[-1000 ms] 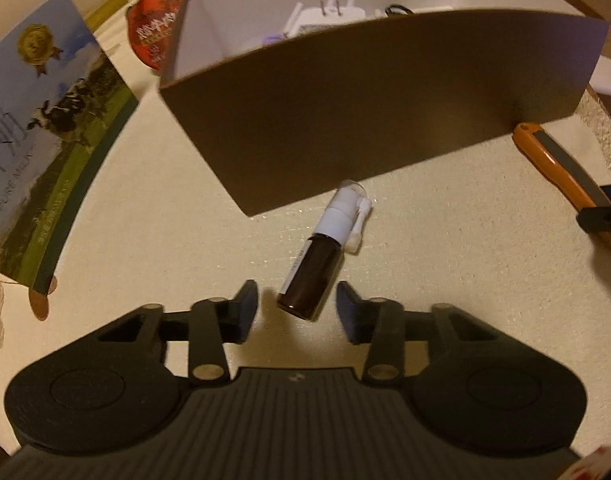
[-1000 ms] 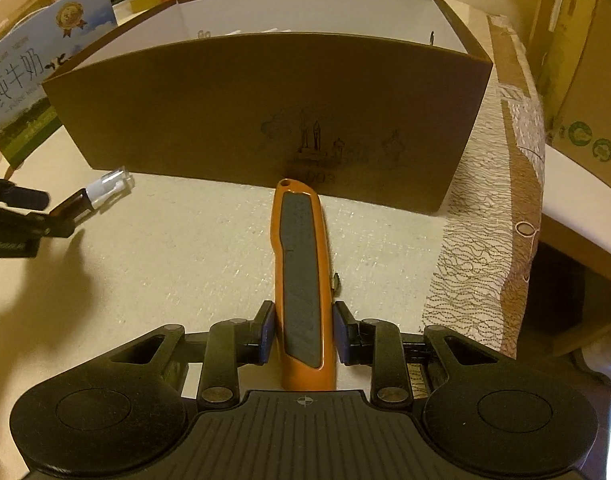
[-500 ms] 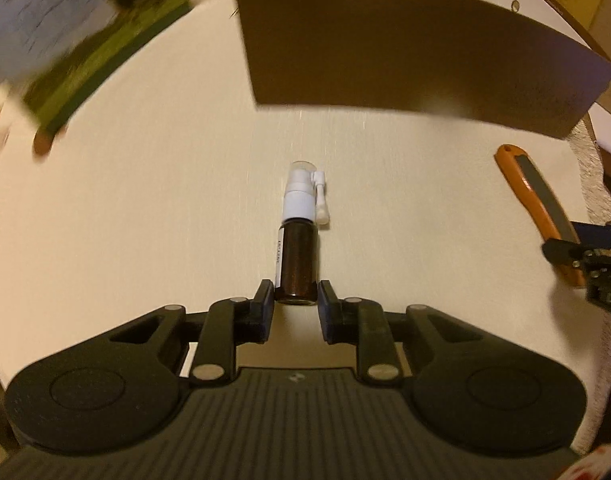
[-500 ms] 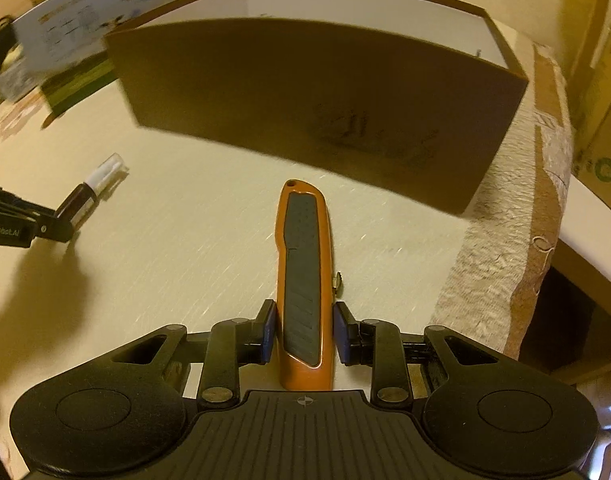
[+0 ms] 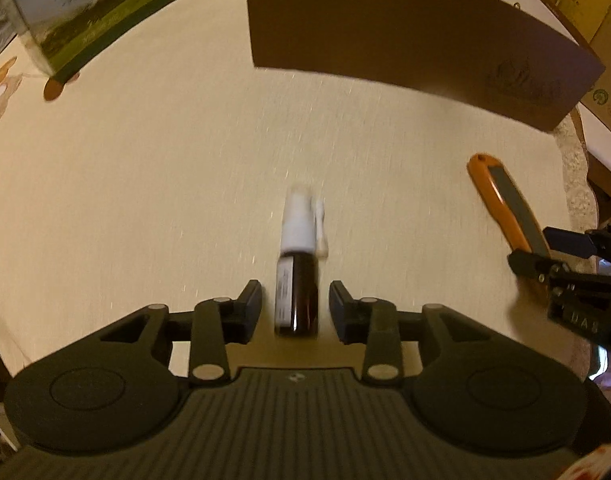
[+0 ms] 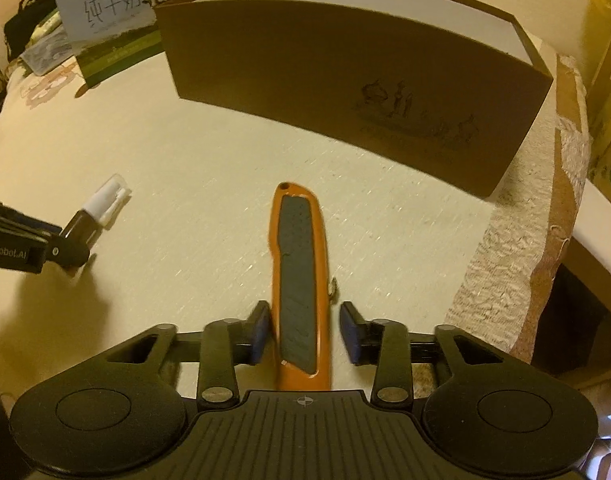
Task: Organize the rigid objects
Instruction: 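Lift and carry the spray bottle with left tool while right tool carries the knife to the box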
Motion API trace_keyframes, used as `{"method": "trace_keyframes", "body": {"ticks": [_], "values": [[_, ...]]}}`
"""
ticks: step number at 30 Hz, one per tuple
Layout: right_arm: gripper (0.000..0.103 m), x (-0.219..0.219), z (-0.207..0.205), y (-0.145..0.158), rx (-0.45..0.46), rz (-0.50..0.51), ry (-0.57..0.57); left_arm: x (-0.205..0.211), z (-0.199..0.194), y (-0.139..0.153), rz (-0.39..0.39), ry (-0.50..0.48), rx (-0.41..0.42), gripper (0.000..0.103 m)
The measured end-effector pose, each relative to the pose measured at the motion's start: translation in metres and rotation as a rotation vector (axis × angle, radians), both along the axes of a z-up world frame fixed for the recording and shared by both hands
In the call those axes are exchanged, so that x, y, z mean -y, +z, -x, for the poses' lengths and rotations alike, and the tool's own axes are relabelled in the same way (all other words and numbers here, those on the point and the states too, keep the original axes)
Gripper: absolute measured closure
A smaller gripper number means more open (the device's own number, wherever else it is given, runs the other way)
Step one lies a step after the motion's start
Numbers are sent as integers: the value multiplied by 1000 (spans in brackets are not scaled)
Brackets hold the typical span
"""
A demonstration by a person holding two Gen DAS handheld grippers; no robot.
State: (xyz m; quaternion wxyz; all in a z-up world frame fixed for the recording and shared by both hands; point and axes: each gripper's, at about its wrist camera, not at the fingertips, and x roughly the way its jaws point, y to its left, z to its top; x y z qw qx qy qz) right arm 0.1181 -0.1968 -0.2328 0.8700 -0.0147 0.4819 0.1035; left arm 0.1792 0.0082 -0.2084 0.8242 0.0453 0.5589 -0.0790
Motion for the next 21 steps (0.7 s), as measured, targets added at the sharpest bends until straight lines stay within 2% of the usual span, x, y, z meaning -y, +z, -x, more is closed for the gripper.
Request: {"method": "trace_keyframes", "body": {"ticks": [5,8,10,11,12,21], "values": [[61,2,-9,0,2,-15,-6,5,-13,-4,-22,-24,8,72],[61,0,-10,-1,0,-6,2,5,-15,-9,-23,-13,-4,80],[64,-2,-11,-2,2,-2,3,5,-12,-9,-22,-1,-1,80],[69,0,-7,0,2,-7,5,6,-12,-9,-23,2,0,82],[70,-1,-7,0,2,-5,5,7,-11,-9,-24,4,1,83],[71,-2,-12,1,-13,-6,4,9,-11,-8,-30,23,0,83]]}}
